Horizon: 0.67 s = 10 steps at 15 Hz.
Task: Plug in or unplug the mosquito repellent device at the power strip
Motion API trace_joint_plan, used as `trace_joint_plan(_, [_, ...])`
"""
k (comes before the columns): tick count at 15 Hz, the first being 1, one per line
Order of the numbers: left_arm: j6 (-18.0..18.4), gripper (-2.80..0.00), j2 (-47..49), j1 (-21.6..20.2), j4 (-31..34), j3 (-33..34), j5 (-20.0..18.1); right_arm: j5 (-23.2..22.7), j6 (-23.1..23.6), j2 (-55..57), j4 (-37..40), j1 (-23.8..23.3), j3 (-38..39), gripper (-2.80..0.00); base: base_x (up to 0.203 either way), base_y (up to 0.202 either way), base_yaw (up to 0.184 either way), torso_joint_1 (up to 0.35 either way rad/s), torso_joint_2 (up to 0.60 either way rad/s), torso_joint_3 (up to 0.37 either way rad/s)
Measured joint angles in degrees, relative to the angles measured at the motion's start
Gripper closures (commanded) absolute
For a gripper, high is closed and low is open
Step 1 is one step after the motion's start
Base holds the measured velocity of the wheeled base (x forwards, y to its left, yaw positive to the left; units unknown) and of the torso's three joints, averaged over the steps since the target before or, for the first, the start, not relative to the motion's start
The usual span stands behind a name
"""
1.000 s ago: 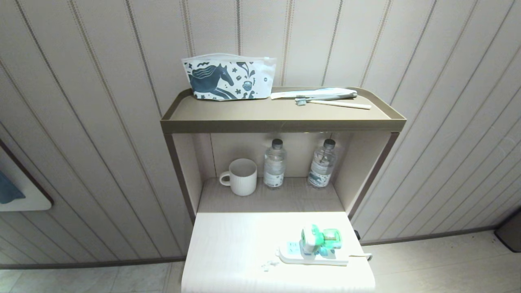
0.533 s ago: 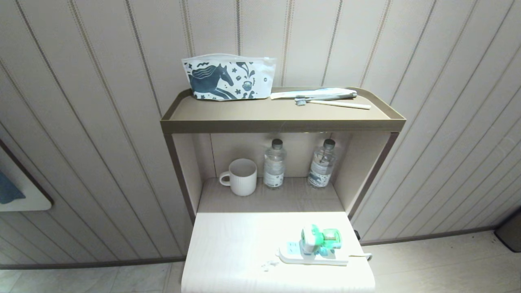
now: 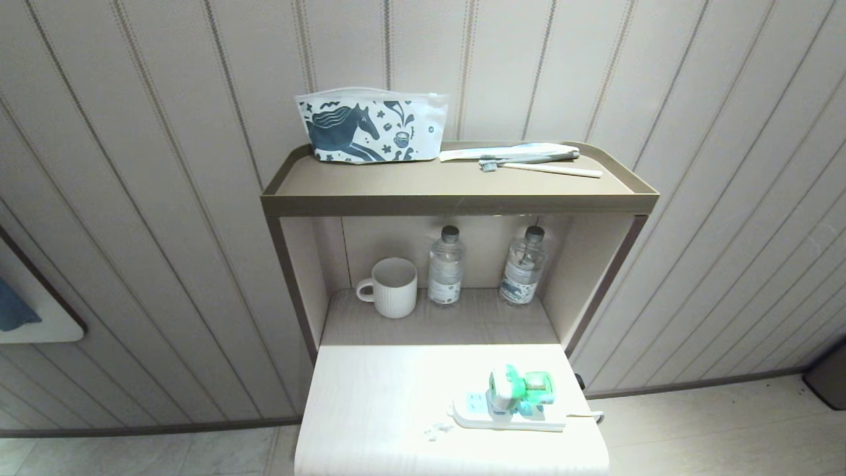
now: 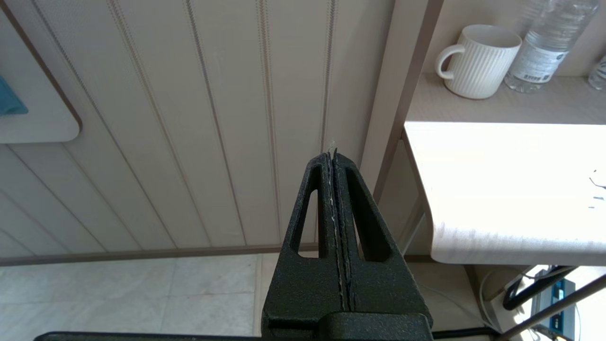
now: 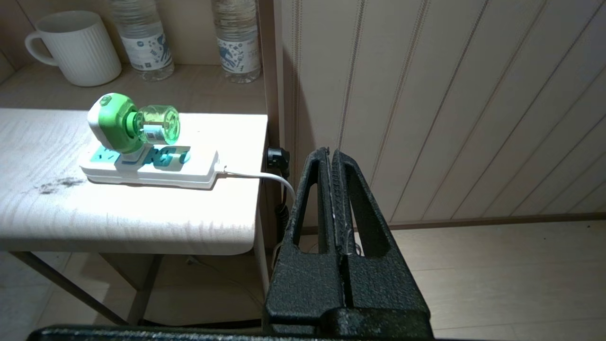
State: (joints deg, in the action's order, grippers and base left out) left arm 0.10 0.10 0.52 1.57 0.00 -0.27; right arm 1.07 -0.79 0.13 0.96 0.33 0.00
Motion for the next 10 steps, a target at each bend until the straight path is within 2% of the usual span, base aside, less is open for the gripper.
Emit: trace_joint_plan(10, [0.00, 0.00, 0.00, 0.00, 0.00, 0.00, 0.02, 0.00, -0.53, -0.13, 0.07, 0.07, 0.00, 0.00, 0.000, 0.000, 0.000, 0.000, 0.00, 0.000])
